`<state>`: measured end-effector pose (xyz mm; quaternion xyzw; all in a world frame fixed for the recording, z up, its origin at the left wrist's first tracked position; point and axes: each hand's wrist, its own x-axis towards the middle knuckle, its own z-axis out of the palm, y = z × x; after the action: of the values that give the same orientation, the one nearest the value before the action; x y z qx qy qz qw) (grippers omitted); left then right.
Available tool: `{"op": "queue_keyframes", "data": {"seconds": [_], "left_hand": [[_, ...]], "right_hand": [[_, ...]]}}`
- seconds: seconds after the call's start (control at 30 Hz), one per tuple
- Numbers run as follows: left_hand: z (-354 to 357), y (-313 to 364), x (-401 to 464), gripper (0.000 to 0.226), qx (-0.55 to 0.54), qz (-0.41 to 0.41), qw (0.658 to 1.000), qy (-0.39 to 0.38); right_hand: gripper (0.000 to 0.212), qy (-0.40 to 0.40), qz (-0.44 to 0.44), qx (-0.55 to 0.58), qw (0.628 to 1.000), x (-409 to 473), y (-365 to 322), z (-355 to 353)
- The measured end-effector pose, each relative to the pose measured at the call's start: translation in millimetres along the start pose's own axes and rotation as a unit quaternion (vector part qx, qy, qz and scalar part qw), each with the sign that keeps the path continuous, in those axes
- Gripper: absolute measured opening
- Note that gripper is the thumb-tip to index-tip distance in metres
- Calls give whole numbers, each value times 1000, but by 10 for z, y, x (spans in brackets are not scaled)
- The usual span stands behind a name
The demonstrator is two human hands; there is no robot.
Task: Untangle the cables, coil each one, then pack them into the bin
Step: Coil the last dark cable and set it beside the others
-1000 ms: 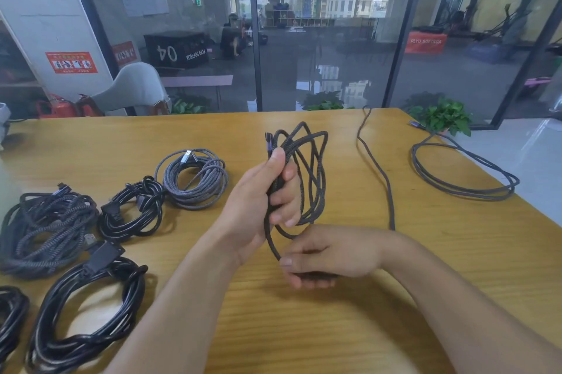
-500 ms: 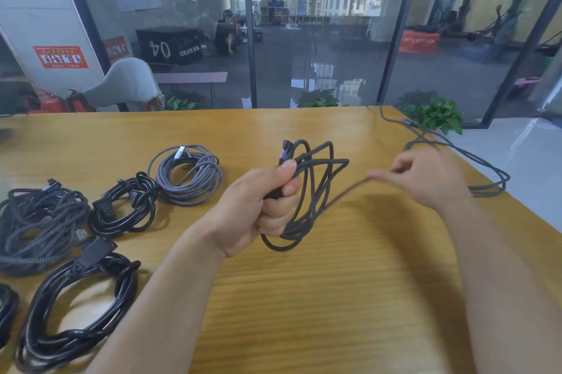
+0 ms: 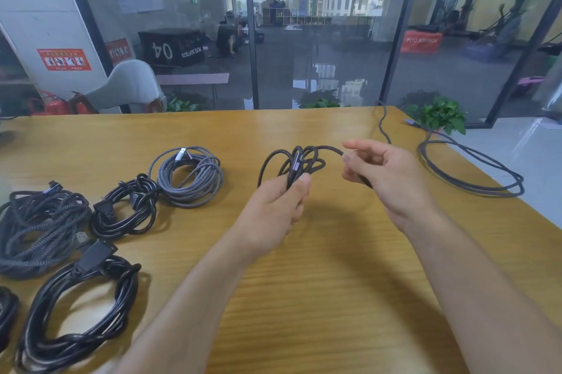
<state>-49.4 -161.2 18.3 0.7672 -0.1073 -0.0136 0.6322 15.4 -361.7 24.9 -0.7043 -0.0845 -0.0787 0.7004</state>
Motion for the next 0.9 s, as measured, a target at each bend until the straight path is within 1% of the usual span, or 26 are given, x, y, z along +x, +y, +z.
{"op": "queue_keyframes", "data": {"seconds": [0.1,0.27,0.33,0.43,0.5,0.57,0.63,0.67,0.7,0.73,0.77,0.8,0.83,0.87,0.9], "left_hand": [[41,-43,26,42,15,21,999,20],[19,-107,59,41,29,30,996,75],[-1,-85,47,48,35,37,994,93],[-32,-94,54,38,46,53,991,113],[-74,-121,78,36,36,51,990,126],[-117,-132,91,37,9,40,990,132],[-129,-115,92,40,-13,38,990,136],[-125,-105,91,42,-16,40,989,139],[-119,-98,95,43,-17,42,989,143],[-117,-88,97,41,-20,39,988,150],[-125,-80,98,39,-25,35,987,158],[-145,-80,96,37,-34,33,985,163],[-164,-78,94,35,-46,32,984,167],[-181,-72,87,33,-57,32,983,169],[-189,-66,75,30,-64,31,983,170]], "right_hand": [[30,-21,-12,16,1000,-75,-31,132],[32,-121,-28,-26,992,-167,-103,241],[36,-174,-15,5,985,-182,-136,221],[43,-242,10,71,968,-217,-128,243],[49,-276,24,128,952,-231,-87,266],[51,-300,31,174,937,-244,-66,289],[47,-299,24,184,936,-256,-59,332],[42,-282,10,160,946,-263,-51,348],[35,-251,-16,102,963,-257,-31,349],[27,-208,-59,6,976,-246,-17,336],[18,-165,-113,-124,972,-220,11,297],[9,-145,-154,-250,945,-195,27,249],[11,-154,-166,-346,911,-170,52,192],[23,-181,-146,-400,886,-151,65,134],[33,-216,-104,-406,882,-148,69,96]]}}
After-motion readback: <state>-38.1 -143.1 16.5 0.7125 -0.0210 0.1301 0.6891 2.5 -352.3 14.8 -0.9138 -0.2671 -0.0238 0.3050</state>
